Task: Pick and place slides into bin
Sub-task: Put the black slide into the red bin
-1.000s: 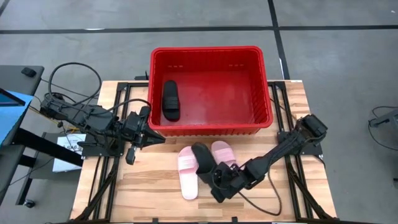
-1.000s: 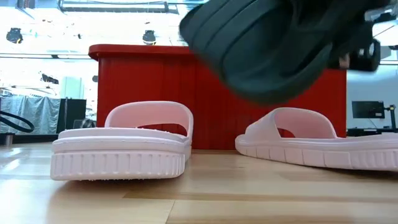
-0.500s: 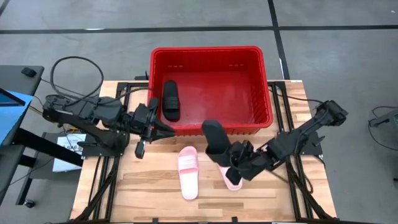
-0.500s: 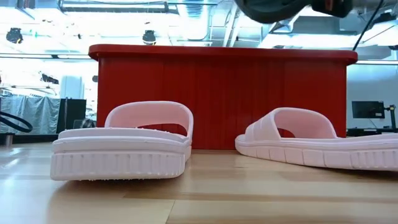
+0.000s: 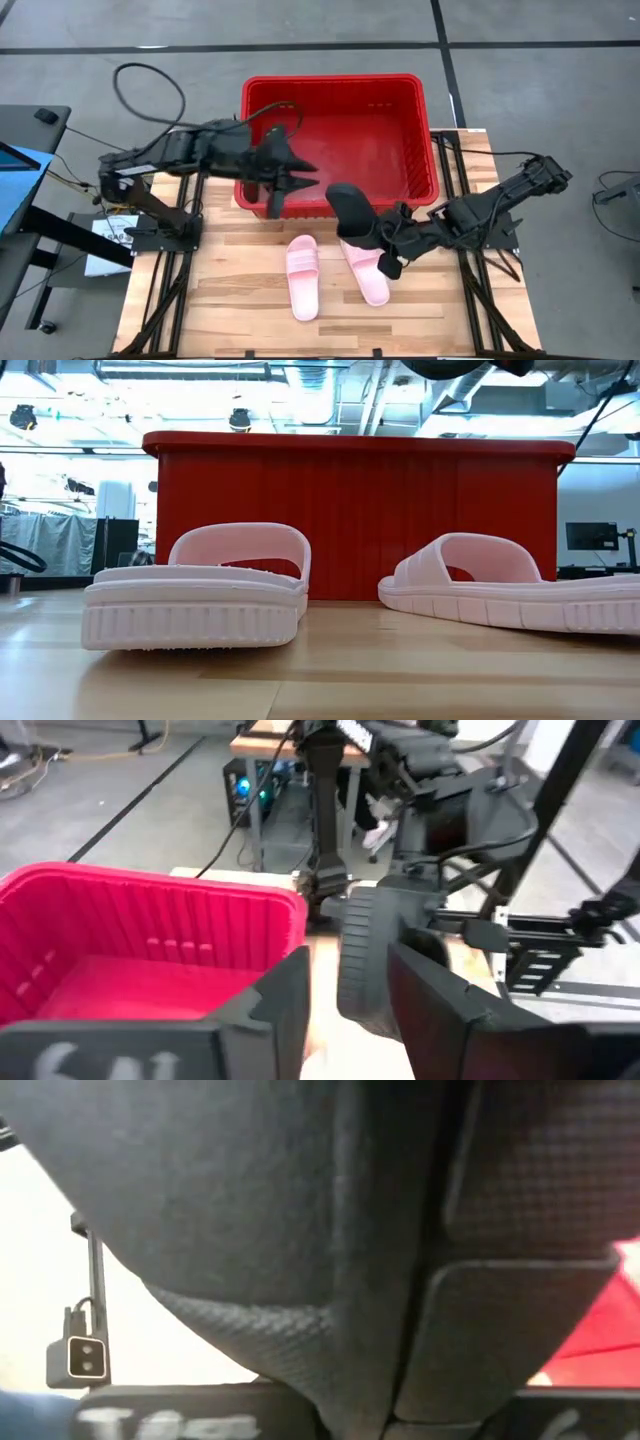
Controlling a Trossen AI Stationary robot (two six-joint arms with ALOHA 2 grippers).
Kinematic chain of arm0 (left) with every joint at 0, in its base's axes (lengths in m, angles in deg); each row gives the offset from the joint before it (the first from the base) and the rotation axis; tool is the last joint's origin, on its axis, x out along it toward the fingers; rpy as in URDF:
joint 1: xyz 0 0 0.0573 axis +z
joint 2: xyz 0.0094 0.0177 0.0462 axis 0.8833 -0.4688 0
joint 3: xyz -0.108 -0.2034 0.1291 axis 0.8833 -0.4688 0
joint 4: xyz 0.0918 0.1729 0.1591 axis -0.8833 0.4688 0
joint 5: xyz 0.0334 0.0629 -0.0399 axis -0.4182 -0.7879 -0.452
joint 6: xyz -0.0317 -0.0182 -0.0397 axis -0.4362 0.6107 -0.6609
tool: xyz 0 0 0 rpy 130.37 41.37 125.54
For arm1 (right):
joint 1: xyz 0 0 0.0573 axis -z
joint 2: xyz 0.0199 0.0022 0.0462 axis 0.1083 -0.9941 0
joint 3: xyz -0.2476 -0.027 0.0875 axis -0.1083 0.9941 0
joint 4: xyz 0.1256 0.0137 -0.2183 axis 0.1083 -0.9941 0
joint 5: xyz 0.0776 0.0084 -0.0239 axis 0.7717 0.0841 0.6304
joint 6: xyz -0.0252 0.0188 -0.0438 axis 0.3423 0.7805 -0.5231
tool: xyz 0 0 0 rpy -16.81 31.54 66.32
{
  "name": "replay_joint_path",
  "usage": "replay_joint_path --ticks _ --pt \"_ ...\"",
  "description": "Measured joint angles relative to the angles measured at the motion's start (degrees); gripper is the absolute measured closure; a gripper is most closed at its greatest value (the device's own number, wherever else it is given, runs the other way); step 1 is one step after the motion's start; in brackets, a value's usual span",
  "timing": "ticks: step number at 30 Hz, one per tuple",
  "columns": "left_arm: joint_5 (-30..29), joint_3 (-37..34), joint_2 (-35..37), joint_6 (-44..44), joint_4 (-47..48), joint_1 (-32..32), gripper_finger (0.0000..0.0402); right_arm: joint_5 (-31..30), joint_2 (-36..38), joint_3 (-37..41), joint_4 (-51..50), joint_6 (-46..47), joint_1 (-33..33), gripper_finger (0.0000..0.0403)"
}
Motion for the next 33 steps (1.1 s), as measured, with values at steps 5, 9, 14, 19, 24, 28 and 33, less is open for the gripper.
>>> replay_joint_path --ticks 5,9,14,19,24,28,33 --pt "4.09 7.97 -6.51 0.6 2.79 2.19 0.0257 0.08 1.72 0.02 -2.54 -2.04 0.69 0.0372" --pt "5.44 11.59 -10.19 2.66 4.57 2.25 0.0253 -0.56 2.78 0.02 -3.58 -3.11 0.64 0.0372" --pt "5.37 12.83 -11.79 4.76 5.93 2.03 0.0253 -0.91 2.95 0.07 -5.25 -3.19 0.66 0.0372" --pt "5.74 12.76 -11.79 5.02 6.16 1.99 0.0253 -0.97 2.95 0.07 -5.83 -3.74 0.69 0.0372" --pt "6.96 12.76 -11.79 5.02 7.2 1.3 0.0253 -0.9 2.95 0.07 -5.93 -4.66 1.64 0.0372" --pt "6.67 12.74 -11.75 6.17 8.01 0.18 0.0253 -0.87 2.93 0.08 -5.83 -4.95 1.76 0.0372" --pt "5.59 12.74 -11.75 7.12 9.22 -0.21 0.0244 -0.87 2.93 0.07 -5.75 -4.85 1.73 0.0372"
